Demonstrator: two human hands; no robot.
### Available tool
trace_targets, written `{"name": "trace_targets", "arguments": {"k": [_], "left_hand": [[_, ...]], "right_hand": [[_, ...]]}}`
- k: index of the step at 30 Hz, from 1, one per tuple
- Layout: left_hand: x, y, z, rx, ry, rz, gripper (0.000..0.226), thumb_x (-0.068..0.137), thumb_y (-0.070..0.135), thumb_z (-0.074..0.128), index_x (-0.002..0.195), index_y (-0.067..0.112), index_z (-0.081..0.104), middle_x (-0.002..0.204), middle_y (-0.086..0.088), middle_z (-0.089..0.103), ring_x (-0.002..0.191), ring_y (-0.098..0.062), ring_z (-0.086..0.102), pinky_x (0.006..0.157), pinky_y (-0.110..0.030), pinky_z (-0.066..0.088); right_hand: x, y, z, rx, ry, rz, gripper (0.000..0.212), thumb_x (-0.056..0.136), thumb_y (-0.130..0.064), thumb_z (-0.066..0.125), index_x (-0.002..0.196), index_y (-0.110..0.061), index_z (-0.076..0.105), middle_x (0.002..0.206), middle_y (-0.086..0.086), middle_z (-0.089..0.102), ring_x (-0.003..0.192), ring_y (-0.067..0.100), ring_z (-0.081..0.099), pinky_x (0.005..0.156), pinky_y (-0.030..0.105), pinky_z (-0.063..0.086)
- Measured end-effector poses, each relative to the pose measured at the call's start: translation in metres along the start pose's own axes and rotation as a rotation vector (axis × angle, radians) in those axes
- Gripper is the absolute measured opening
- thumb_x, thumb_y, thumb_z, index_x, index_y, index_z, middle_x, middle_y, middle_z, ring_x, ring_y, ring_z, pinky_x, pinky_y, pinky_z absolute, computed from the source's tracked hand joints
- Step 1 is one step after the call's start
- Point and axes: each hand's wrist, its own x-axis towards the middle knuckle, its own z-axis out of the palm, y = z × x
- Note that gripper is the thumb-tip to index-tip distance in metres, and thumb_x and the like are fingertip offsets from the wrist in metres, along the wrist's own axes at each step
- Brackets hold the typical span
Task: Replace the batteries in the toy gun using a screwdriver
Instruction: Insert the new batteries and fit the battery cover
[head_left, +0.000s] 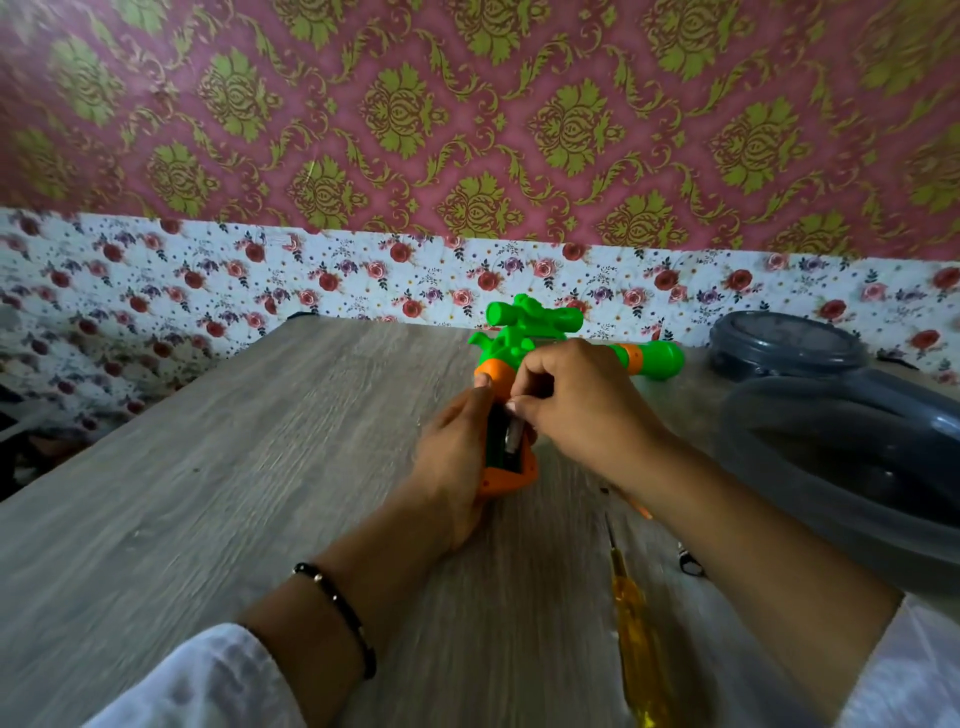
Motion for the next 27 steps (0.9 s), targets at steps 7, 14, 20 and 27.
{"name": "trace_targets", "arguments": {"k": [7, 14, 20, 27], "left_hand": [[-0.011, 0.005, 0.005, 0.034, 0.013, 0.043, 0.028, 0.099, 0.032, 0.043, 0.097, 0.012, 0.064, 0.075, -0.011, 0.065, 0.063, -0.019, 0.060, 0.054, -0.027, 0.048], [-0.016, 0.005, 0.010, 0.083, 0.045, 0.096, 0.025, 0.098, 0.031, 0.044, 0.090, 0.019, 0.064, 0.078, -0.010, 0.068, 0.069, -0.023, 0.062, 0.055, -0.028, 0.051], [-0.023, 0.009, 0.014, 0.094, 0.079, 0.089, 0.026, 0.098, 0.030, 0.044, 0.091, 0.017, 0.065, 0.094, -0.016, 0.069, 0.089, -0.032, 0.064, 0.083, -0.044, 0.051], [-0.022, 0.006, 0.015, 0.158, 0.098, 0.128, 0.026, 0.098, 0.032, 0.046, 0.087, 0.019, 0.066, 0.096, -0.017, 0.070, 0.097, -0.036, 0.067, 0.087, -0.050, 0.052]], "right_hand": [[-0.001, 0.005, -0.003, 0.003, -0.062, -0.006, 0.024, 0.075, 0.006, 0.059, 0.080, -0.011, 0.075, 0.076, 0.004, 0.070, 0.065, 0.015, 0.062, 0.048, 0.003, 0.036], [-0.020, 0.022, 0.004, 0.113, 0.024, -0.102, 0.030, 0.072, 0.014, 0.055, 0.083, -0.006, 0.074, 0.086, 0.003, 0.066, 0.079, 0.015, 0.062, 0.067, 0.007, 0.043], [-0.031, 0.021, 0.012, 0.079, 0.054, -0.137, 0.033, 0.072, 0.016, 0.052, 0.089, -0.004, 0.073, 0.089, 0.003, 0.063, 0.083, 0.016, 0.060, 0.073, 0.003, 0.038], [-0.032, 0.021, 0.010, -0.005, 0.035, -0.187, 0.030, 0.071, 0.009, 0.049, 0.084, -0.003, 0.073, 0.084, 0.007, 0.062, 0.074, 0.017, 0.057, 0.064, 0.002, 0.035]]}}
